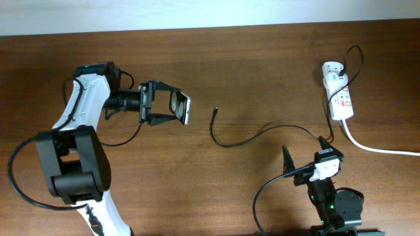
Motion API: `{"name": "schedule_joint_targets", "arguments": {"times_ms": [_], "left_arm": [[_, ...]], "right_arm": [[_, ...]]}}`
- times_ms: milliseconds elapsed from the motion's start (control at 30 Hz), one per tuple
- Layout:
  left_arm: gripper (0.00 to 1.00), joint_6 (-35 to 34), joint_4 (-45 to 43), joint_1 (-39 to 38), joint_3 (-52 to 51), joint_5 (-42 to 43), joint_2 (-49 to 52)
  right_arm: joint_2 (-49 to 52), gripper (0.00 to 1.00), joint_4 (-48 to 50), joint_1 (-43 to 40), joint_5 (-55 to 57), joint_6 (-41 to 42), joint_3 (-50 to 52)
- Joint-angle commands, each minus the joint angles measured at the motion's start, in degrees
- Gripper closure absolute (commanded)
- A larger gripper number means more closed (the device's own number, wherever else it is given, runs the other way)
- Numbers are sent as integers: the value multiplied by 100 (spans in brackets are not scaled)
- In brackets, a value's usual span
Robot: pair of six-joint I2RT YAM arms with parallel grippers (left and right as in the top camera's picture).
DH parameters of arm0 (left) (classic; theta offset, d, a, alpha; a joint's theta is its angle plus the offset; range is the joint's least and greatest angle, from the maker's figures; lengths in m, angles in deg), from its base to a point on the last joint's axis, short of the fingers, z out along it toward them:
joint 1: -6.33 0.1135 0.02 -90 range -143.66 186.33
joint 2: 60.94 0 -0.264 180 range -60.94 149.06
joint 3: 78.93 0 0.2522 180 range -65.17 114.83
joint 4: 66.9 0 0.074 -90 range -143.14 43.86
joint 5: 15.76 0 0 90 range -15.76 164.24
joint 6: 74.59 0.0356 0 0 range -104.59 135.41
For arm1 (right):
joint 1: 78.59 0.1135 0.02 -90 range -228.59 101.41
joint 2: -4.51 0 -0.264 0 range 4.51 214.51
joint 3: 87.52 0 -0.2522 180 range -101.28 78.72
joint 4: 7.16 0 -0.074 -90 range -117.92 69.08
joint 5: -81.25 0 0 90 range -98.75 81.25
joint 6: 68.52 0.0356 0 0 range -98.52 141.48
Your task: Plug charger to phone and switch on socket
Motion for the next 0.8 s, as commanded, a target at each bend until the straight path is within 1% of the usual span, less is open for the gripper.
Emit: {"name": "schedule_joint_targets", "arguments": {"times_ms": [0,167,267,300,333,400,467,567,633,767], "left_arm": [[81,-39,26,24,111,297,72],[81,-39,26,24,111,299,72],[81,-39,26,24,111,299,72],[81,-39,26,24,111,297,72],[81,-39,26,24,111,297,72],[81,-39,26,22,111,299,72],[82,-39,26,24,111,299,72],[82,-39,26,24,111,299,72],[82,-39,26,24,111,299,72],[82,-39,26,24,111,299,72]], "right_arm": [[-42,1,-26,33,-59,61,28],[-42,1,-15,33,-74,59,28],[-42,1,125,33,-474,70,28],[-42,1,127,33,-678,264,22],[-28,1,98,33,-682,656,-11],[90,1,98,33,-868,796,-175],[505,1,-57,33,-979,796,-625],[1403,1,-114,31,-1029,793,-1158],[2151,1,-114,33,-1403,796,-1521],[3178,1,-221,31,-2151,796,-2120]]}}
